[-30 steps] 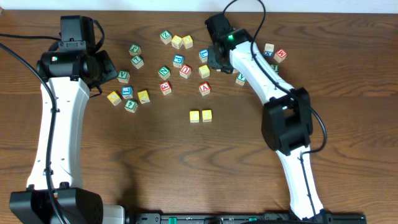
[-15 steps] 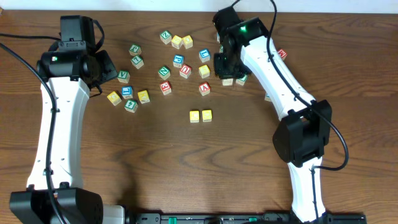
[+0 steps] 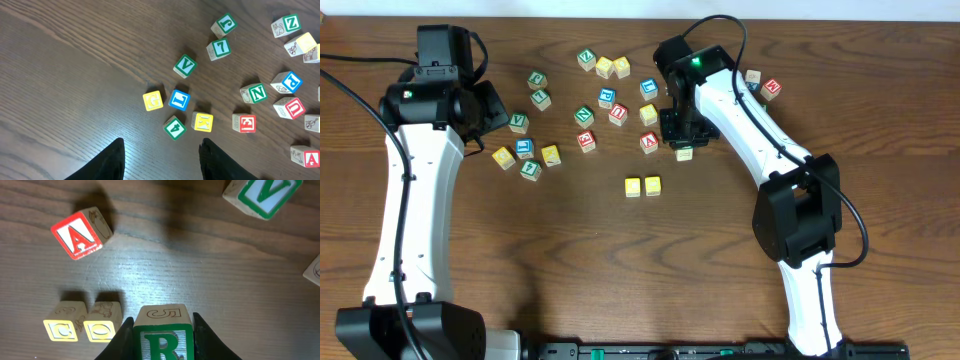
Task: Spell out CORL
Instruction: 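Lower right gripper over the green R block and grasp it, then carry the R block and set it right of the O block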
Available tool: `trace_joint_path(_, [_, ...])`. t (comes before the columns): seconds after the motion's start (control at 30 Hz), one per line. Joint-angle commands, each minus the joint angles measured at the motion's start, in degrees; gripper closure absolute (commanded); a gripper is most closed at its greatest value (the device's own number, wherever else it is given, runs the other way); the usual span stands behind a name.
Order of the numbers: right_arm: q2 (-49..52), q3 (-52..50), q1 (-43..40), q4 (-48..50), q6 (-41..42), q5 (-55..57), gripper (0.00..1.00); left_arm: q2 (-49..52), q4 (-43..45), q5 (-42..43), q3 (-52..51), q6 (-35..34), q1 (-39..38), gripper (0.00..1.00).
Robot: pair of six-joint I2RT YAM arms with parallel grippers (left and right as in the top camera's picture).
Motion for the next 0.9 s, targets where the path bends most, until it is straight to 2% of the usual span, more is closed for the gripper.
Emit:
trace_joint_path(0.0, [0.17, -0.33, 1.03, -0.52, -0.68, -0.04, 0.81, -0.52, -0.09, -0.13, 0.02, 0.13, 0.13, 0.53])
trace_joint_path(0.87, [0.17, -0.90, 3.45, -1.22, -1.09, 1.33, 0.80, -0.52, -0.09, -0.15, 0.02, 0.13, 0.13, 0.52])
